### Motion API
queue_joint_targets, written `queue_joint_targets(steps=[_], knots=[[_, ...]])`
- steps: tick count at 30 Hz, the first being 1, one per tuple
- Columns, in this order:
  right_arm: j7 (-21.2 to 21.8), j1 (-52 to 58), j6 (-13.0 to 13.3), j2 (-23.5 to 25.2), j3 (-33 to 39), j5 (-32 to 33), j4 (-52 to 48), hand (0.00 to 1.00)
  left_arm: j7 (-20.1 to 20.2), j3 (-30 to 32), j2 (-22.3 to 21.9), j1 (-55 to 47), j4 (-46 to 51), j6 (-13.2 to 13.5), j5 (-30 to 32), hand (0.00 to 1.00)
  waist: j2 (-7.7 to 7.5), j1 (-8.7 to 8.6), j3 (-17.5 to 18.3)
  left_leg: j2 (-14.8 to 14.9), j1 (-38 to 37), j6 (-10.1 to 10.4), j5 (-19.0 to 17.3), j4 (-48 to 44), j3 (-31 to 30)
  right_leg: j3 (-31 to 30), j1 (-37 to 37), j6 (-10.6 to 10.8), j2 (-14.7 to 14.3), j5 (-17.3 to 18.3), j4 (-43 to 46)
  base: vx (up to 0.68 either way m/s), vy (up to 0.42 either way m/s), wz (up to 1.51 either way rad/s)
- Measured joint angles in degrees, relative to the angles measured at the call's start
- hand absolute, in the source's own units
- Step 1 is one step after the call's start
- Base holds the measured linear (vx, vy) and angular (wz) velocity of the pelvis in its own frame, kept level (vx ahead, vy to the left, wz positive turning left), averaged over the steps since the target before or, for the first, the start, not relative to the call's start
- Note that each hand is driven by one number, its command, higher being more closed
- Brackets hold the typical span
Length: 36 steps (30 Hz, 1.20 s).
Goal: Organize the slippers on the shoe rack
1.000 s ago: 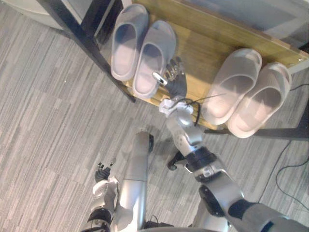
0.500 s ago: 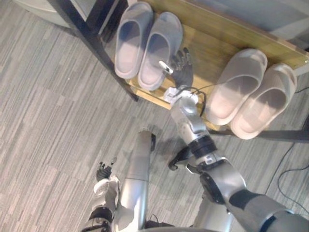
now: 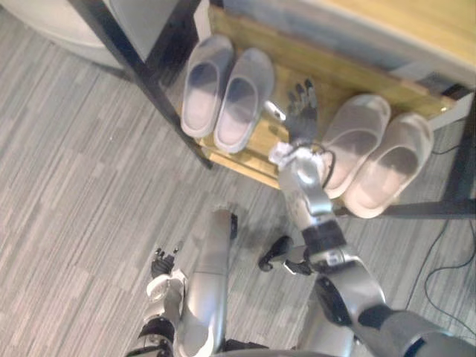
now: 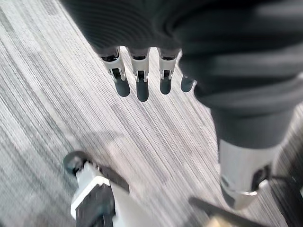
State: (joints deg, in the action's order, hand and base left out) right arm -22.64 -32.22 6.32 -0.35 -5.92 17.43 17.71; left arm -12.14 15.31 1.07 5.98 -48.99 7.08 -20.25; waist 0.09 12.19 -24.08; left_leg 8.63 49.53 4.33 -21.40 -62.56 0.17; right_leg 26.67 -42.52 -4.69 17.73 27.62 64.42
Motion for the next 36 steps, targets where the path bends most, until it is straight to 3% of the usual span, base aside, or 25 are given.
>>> queue_joint_targets(steps=[5, 9, 15, 21, 26, 30, 36], knots=[[4.37, 11.16, -0.34, -2.54, -2.34, -4.67, -4.12, 0.0, 1.3, -1.38, 1.08, -4.46, -0.09, 0.04, 1.15, 0.0, -0.3, -2.27, 3.07, 0.86, -11.86, -0.29, 3.04, 12.67, 2.73, 1.33, 10.76, 0.28, -3.1, -4.93, -13.49, 0.11, 0.02, -0.11], [9.61, 21.12, -0.36, -3.08, -4.06, -11.34, -4.72, 0.0, 3.39, -5.32, 1.91, -6.19, -2.87, 0.04, 3.95, 0.0, -0.96, -3.42, 8.25, 0.46, -22.94, 0.01, 6.36, 24.75, 5.63, 1.21, 20.12, 1.23, -5.67, -9.7, -25.75, 0.18, 0.048, -0.11], [13.85, 29.31, -0.86, -5.73, -2.45, -16.54, 3.45, 0.0, 5.83, -8.88, 3.5, -6.73, -7.57, -0.3, 7.37, 0.0, -2.06, -7.06, 12.12, -2.34, -35.11, -0.64, 11.57, 41.04, 7.19, 1.44, 30.9, 3.79, -8.0, -16.24, -41.78, 0.15, 0.073, -0.01], [15.49, 34.88, -2.84, -5.77, 1.67, -21.72, 16.98, 0.0, 7.4, -10.17, 3.89, -7.98, -10.82, -1.79, 12.0, 0.0, -1.4, -8.3, 15.63, -4.54, -45.97, -1.46, 15.76, 53.93, 8.47, 1.39, 41.72, 6.14, -10.51, -22.68, -56.79, 0.14, 0.078, -0.03], [15.35, 35.45, -3.01, -4.77, 5.2, -22.64, 28.05, 0.0, 7.59, -10.18, 4.0, -9.1, -11.52, -2.51, 14.57, 0.0, -0.88, -8.64, 18.52, -5.51, -49.29, -1.68, 15.93, 56.43, 8.61, 1.09, 46.41, 7.09, -11.55, -25.45, -63.13, 0.08, 0.047, -0.02], [15.21, 35.43, -4.28, -4.64, 7.99, -24.16, 37.54, 0.0, 7.74, -10.19, 4.32, -9.23, -11.89, -2.46, 15.72, 0.0, -0.83, -8.71, 18.55, -6.09, -52.35, -1.85, 16.75, 58.47, 8.5, 0.95, 49.19, 7.26, -11.85, -26.2, -64.96, 0.0, 0.012, -0.01], [15.38, 35.45, -4.86, -4.86, 8.71, -24.19, 40.55, 0.0, 8.29, -14.37, 5.6, -7.74, -12.2, -2.47, 15.61, 0.0, -0.84, -8.98, 18.54, -6.8, -54.9, -2.38, 19.25, 62.88, 8.18, 0.61, 49.94, 7.05, -11.88, -27.78, -66.75, -0.08, 0.026, -0.02]])
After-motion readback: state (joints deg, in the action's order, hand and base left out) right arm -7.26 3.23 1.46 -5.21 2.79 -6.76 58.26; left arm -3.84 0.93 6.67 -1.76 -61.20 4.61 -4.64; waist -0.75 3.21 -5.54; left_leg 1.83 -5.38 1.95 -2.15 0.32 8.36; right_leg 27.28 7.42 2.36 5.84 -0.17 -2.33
